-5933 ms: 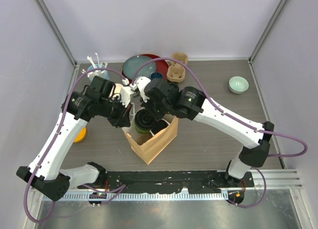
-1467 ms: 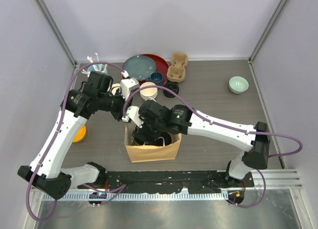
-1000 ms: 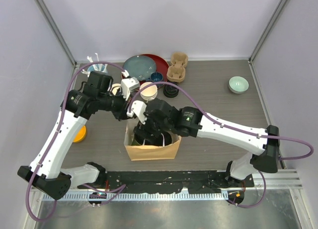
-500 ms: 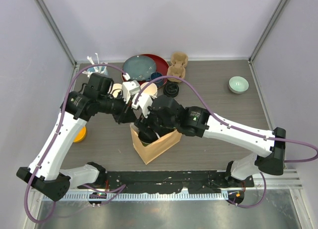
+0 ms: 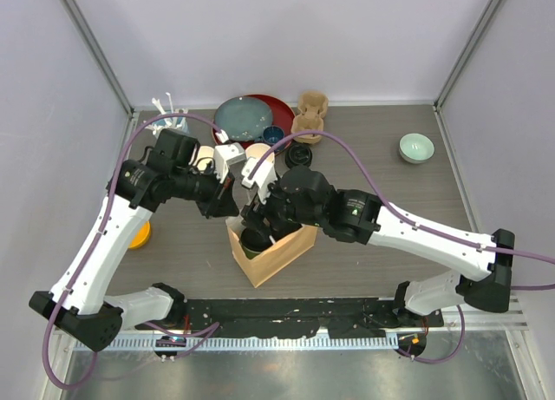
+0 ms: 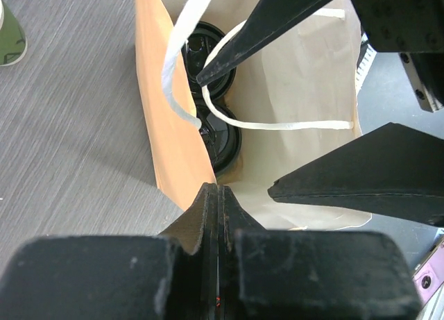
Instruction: Pack the takeout coffee
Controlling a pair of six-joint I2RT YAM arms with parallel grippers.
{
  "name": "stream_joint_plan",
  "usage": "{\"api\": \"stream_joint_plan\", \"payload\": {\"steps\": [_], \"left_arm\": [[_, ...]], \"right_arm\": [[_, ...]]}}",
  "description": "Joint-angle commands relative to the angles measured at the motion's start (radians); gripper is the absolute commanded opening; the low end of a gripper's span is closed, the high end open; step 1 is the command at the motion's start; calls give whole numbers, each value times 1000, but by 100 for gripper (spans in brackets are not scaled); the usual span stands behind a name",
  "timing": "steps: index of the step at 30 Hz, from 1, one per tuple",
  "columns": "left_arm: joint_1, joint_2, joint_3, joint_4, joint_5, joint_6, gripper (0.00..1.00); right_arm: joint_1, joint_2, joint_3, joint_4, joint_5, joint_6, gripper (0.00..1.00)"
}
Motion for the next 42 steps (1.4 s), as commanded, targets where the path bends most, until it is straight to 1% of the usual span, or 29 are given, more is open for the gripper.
{"api": "stream_joint_plan", "payload": {"steps": [1, 8, 13, 17, 28, 34, 35, 42], "left_arm": [[-5, -2, 1, -4, 13, 10, 0], [-5, -1, -1, -1, 2, 10, 0], [-5, 4, 1, 5, -4, 12, 0], [-5, 7, 1, 8, -8, 15, 0], [-6, 8, 1, 16, -25, 20, 0], [-6, 10, 1, 19, -30, 20, 0], [-5, 10, 4, 18, -28, 20, 0], [-6, 8, 14, 13, -28, 23, 0]], "right_arm": [[0, -53, -14, 80, 24, 22, 76], [-2, -102, -58, 86, 49, 40, 76], [-2, -124, -62, 87, 55, 56, 76], [0, -147, -63, 106, 32, 62, 77], [-2, -194, -85, 132, 61, 68, 77], [-2, -223, -82, 132, 55, 68, 77], [-2, -228, -80, 135, 55, 89, 77], [-3, -279, -65, 132, 92, 105, 79]]}}
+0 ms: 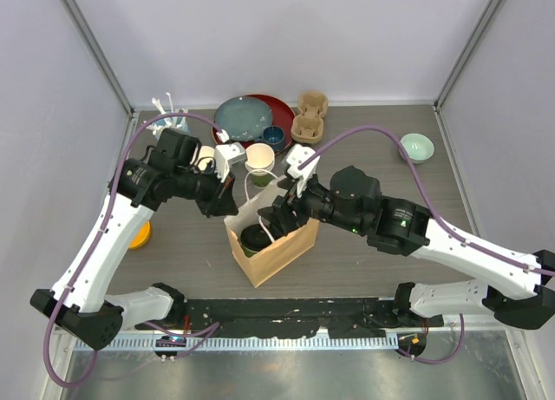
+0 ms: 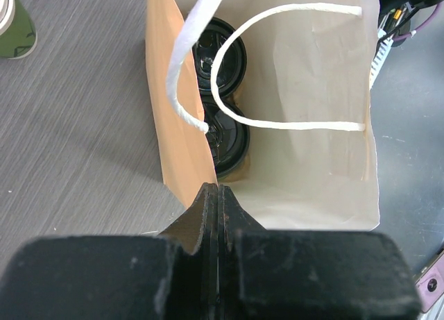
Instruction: Pack the takeout coffee
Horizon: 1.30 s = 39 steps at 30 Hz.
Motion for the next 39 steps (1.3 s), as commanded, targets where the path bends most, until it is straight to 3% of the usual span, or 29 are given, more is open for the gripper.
{"api": "stream_joint_plan", "payload": {"steps": [1, 3, 7, 12, 15, 18, 21, 24, 29, 36, 39], "left_arm": [[-3, 1, 18, 13, 2, 19, 0], [-3, 1, 27, 7, 4, 17, 3], [-3, -4, 49, -3, 1, 19, 20], [-3, -7, 85, -13, -22, 20, 35], [-4, -4, 113, -26, -35, 25, 43], [-4, 1, 144, -38, -48, 28, 51], [-3, 5, 176, -50, -76, 35, 55], [3, 10, 223, -55, -134, 19, 57], [100, 34, 329, -38, -239, -44, 63], [348, 145, 484, 14, -191, -77, 77], [396, 241, 516, 62, -266, -98, 74]], "right_arm": [[-3, -59, 30, 58, 38, 30, 79], [-3, -75, 41, 55, 64, 34, 79], [-4, -91, 96, 24, 164, 47, 80], [-16, -77, 184, -52, 420, 54, 79], [-67, -72, 210, -65, 486, 42, 77], [-194, -65, 239, -86, 445, 71, 76], [-379, -28, 259, -111, 281, 120, 73], [-487, 24, 265, -115, 135, 139, 72], [-565, 92, 256, -88, 8, 140, 72], [-682, 118, 212, -37, -164, 130, 72], [-716, 127, 179, -23, -219, 111, 72]]}}
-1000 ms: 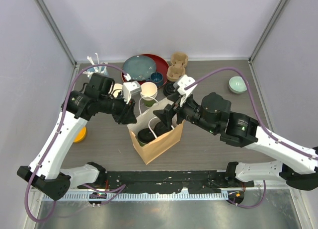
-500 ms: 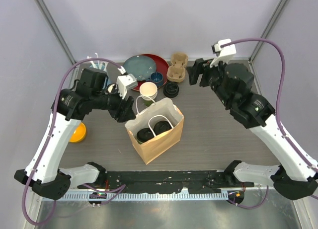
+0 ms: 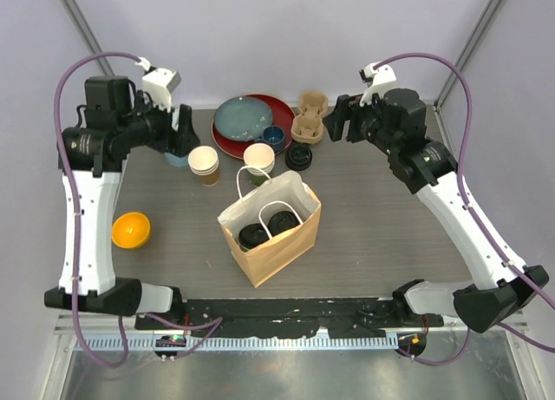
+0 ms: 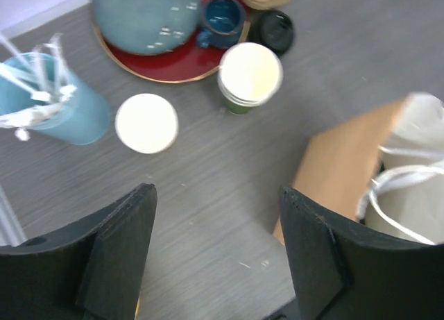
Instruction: Pack the takeout coffee
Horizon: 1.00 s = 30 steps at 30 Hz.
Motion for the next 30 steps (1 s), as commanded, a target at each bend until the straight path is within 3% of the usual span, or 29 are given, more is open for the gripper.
{"api": "stream_joint_plan", "payload": {"steps": [1, 2, 3, 6, 13, 20, 30], "left_arm": [[57, 130, 57, 130, -116, -39, 71], [63, 180, 62, 153, -139, -38, 66], [64, 213, 73, 183, -158, -36, 55], [73, 338, 125, 259, -221, -39, 43], [163, 603, 301, 321, -336, -79, 43], [188, 698, 294, 399, -305, -33, 41], [194, 802, 357, 390, -262, -3, 40]], "right_arm": [[-38, 3, -35, 74, -133, -25, 72], [-49, 6, -49, 79, -141, -34, 72], [-54, 13, -54, 82, -159, -40, 72], [-67, 24, -72, 92, -179, -56, 72], [-77, 38, -97, 94, -196, -77, 71], [-78, 46, -104, 94, -196, -82, 71], [-78, 36, -110, 93, -199, -90, 71]]}}
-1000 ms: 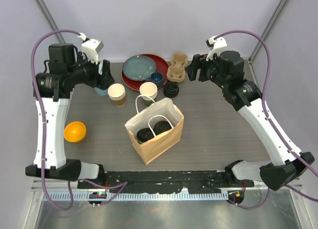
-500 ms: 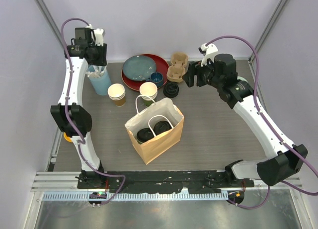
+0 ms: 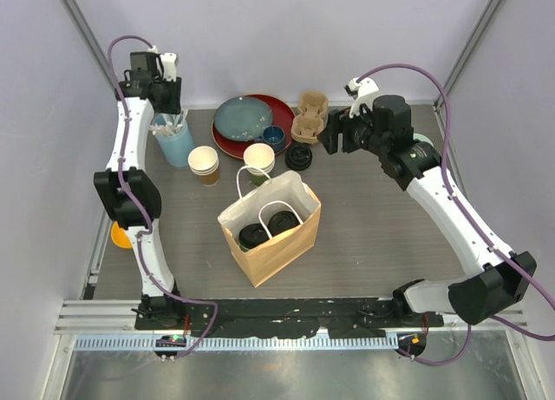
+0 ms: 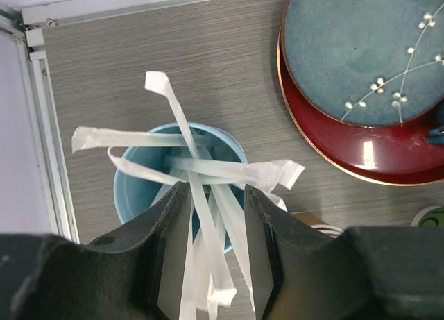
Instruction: Pack the takeout coffee
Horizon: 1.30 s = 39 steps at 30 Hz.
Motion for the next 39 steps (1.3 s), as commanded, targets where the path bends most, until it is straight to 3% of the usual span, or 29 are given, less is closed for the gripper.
{"api": "stream_joint_plan", "payload": {"steps": [1, 10, 20, 27, 33, 39], "left_arm": [[0, 35, 76, 25, 31, 26, 40], [0, 75, 101, 38, 88, 15, 44], [1, 131, 147, 63, 132, 12, 41], [-2, 129, 132, 110, 122, 21, 31], [0, 108, 98, 152, 95, 50, 2], [0, 37, 6, 187, 94, 95, 0]], "right_arm": [[-6, -11, 7, 50, -13, -15, 71], [-6, -4, 1, 49, -30, -18, 71], [-7, 3, 2, 47, -52, -21, 71], [-6, 19, 5, 47, -79, -17, 71], [-7, 18, 5, 49, -95, -17, 71], [-6, 18, 10, 46, -105, -17, 71]]}}
